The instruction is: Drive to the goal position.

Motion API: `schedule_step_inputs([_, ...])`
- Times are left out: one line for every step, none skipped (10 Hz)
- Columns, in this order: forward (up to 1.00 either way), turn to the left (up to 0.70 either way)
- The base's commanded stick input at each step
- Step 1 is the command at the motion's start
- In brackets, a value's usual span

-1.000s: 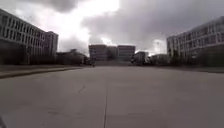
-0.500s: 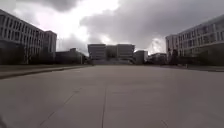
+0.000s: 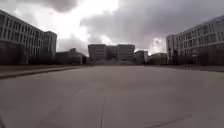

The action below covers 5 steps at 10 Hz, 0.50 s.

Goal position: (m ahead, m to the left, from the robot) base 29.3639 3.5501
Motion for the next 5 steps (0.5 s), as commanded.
schedule_step_inputs([1.0,0.13])
schedule_step_inputs([1.0,-0.03])
schedule_step_inputs([1.0,-0.03])
schedule_step_inputs([1.0,-0.03])
schedule_step_inputs([1.0,-0.02])
